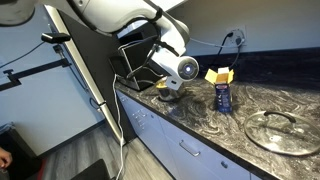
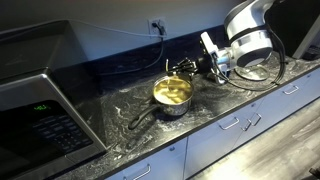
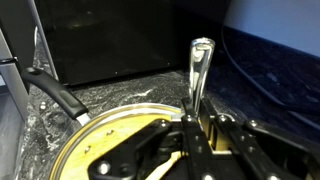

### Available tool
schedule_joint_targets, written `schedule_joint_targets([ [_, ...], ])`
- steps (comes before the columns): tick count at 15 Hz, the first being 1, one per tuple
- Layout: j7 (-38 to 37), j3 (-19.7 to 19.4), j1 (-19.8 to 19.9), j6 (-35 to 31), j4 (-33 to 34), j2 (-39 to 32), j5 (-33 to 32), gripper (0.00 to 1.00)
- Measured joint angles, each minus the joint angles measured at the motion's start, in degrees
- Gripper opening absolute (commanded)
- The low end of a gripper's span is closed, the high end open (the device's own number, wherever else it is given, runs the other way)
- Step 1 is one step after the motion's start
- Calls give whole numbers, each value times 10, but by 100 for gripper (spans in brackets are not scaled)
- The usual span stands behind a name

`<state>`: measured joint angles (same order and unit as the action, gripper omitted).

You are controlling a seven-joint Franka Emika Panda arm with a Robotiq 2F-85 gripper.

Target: Use the silver fork to stir the contents in the silver pot

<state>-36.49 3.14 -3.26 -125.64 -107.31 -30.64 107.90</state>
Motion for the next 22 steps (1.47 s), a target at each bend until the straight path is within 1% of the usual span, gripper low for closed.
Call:
schedule_joint_targets([
  [3,13,4,2,42,0,-9,1,3],
  [6,25,9,-3,57,0,-17,-5,3],
  [10,25,9,-10,57,-1,-19,-37,3],
  [13,25,1,-9,55,-8,-16,-57,3],
  [19,24,-26,4,42,-33,13,-65,3],
  [22,26,-30,12,42,-33,16,-65,3],
])
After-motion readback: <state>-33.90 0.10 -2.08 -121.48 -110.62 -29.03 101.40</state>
